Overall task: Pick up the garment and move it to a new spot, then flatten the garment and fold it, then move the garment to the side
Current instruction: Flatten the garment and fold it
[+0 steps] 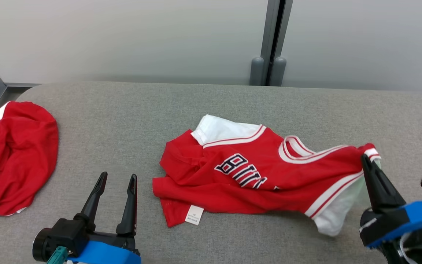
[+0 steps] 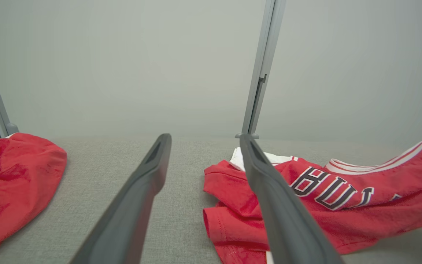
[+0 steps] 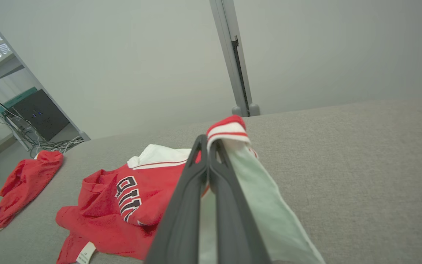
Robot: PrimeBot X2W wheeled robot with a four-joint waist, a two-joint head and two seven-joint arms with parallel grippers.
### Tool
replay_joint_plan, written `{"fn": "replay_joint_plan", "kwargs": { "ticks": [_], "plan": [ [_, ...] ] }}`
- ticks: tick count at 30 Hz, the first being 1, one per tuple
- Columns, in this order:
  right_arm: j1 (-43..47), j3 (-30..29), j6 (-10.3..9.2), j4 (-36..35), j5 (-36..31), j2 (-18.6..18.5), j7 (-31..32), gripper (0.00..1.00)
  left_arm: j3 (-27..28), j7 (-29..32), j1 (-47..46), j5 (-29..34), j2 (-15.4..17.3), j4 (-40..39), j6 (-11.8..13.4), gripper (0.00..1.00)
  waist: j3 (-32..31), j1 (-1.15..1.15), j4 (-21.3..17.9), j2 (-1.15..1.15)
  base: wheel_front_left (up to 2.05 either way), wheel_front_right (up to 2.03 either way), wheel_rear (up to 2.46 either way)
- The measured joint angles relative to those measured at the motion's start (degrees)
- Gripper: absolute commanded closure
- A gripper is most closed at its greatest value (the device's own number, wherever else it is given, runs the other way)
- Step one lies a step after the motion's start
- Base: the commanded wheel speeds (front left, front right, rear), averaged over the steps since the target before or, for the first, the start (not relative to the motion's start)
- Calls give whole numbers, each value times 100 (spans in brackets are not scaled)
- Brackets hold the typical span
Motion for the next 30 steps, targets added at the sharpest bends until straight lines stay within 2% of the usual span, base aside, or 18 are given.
{"fn": "replay_joint_plan", "kwargs": {
  "ticks": [2,4,7,11,14,20,21,25,30],
  "plan": [
    [305,26,0,-367,423,0,136,100,-24,1,1,0,2,-5,8,0,9,0,-25,0,0,0,0],
    [554,40,0,-579,563,2,207,100,-32,1,1,0,7,-11,24,0,33,0,-51,0,0,0,0],
    [666,-154,0,-439,407,4,242,100,-41,1,-3,-1,13,-24,30,0,79,0,-74,0,0,0,0],
    [350,-453,0,536,199,4,191,100,-45,-2,-63,-20,12,-54,31,0,149,0,-47,0,0,0,0],
    [-288,-615,0,1341,-147,4,23,100,-32,-8,-126,-20,42,-75,31,0,215,1,4,1,0,0,0],
    [-1518,-745,0,2883,-413,5,-438,100,-15,-14,-189,-19,58,-86,75,0,367,1,128,0,0,0,0],
    [-1694,-762,0,3125,-446,4,-512,0,-25,-14,-189,-20,67,-76,75,0,387,1,156,1,0,0,0],
    [-2177,-764,0,3832,-695,9,-820,0,-100,-15,-189,-52,42,-5,54,0,440,1,256,1,0,0,0],
    [-2357,-901,0,4234,-784,12,-1022,0,-133,-54,-175,-71,14,135,48,0,398,1,259,1,0,0,0]
  ]
}}
